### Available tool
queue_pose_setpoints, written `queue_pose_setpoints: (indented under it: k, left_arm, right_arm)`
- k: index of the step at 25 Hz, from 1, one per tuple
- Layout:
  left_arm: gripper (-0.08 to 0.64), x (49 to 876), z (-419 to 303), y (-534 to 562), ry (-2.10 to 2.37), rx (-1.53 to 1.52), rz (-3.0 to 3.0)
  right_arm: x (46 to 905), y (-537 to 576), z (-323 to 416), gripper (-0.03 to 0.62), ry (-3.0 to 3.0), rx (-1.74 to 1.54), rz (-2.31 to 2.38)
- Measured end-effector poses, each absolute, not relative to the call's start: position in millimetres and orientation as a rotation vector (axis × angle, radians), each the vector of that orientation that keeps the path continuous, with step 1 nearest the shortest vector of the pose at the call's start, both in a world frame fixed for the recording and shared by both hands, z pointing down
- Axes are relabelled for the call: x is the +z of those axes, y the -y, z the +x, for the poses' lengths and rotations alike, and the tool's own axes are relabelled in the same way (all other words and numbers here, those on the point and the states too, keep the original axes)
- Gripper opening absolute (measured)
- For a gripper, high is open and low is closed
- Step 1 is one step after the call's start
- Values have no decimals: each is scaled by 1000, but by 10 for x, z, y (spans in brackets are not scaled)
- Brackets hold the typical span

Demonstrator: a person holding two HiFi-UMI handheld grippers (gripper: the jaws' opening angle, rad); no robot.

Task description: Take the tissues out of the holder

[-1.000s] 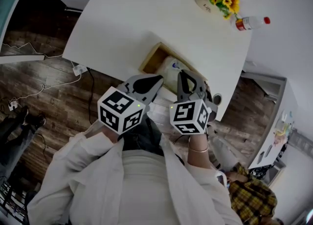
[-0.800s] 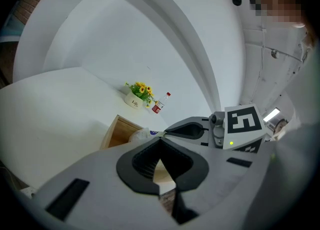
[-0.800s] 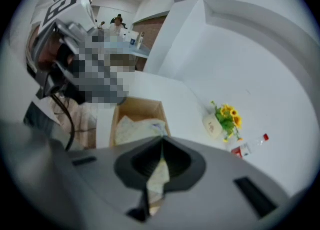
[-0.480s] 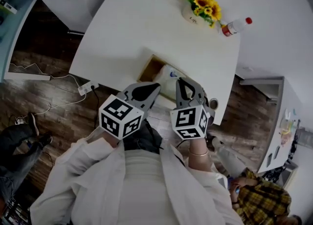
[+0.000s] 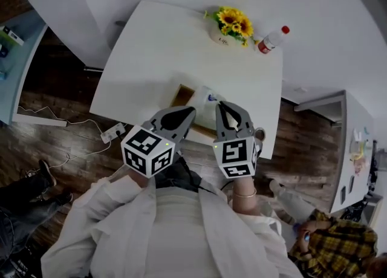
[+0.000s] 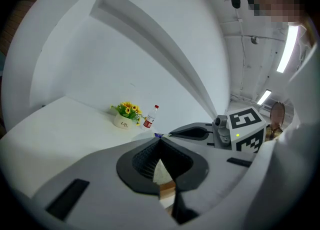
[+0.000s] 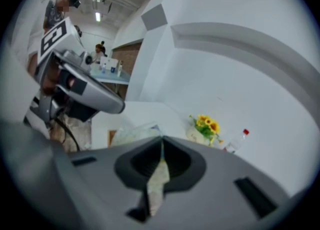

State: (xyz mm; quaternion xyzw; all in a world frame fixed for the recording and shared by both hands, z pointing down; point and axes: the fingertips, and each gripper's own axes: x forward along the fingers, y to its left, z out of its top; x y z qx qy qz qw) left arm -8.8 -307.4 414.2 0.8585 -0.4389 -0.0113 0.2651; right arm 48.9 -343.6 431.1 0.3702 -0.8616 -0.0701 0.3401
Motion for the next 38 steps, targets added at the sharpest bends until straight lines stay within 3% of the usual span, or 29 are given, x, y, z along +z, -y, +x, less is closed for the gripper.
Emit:
queue_pose_setpoints:
  k: [15, 38]
  left_arm:
    - [17, 3825, -145, 3178, 1281, 24, 2459]
    - [17, 3836, -127, 3305, 1354, 81, 2461]
  right_arm:
    - [3800, 3415, 623, 11, 2472, -71, 1190]
    - [3790, 3391, 602, 11, 2593, 97, 1233]
